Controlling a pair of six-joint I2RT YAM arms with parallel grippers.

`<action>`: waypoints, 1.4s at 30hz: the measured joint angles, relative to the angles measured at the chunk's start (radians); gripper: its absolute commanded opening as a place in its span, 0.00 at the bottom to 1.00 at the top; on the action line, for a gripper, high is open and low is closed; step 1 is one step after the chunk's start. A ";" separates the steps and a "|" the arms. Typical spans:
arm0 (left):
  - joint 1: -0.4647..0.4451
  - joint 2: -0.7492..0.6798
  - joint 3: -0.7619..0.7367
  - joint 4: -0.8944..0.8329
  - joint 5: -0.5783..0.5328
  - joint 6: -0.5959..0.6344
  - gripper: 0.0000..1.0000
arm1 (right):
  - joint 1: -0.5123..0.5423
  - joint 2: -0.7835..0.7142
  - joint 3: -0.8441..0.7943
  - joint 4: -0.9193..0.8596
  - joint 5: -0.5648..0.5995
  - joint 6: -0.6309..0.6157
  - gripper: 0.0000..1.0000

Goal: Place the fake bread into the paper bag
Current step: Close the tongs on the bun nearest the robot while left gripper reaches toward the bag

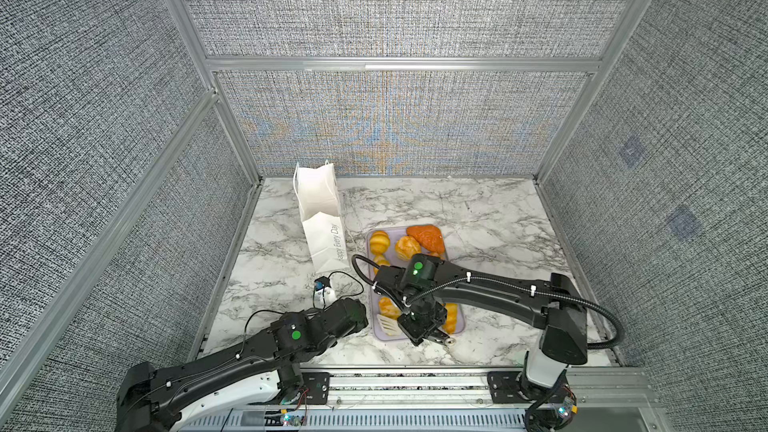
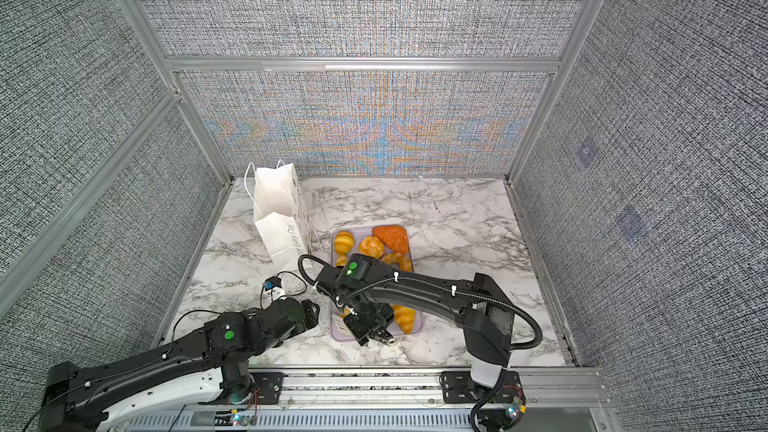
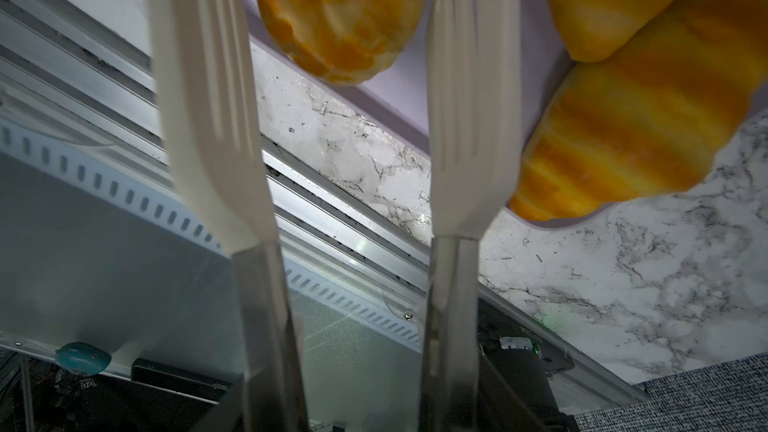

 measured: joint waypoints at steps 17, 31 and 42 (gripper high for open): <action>-0.019 -0.003 -0.032 0.037 0.015 -0.029 0.86 | -0.013 0.061 0.021 -0.022 0.010 -0.068 0.41; -0.027 0.026 -0.080 0.151 0.048 -0.056 0.86 | -0.098 0.014 -0.010 -0.052 0.035 -0.155 0.28; -0.028 -0.023 -0.013 0.095 -0.008 -0.071 0.86 | -0.119 -0.022 -0.037 -0.038 0.038 -0.233 0.27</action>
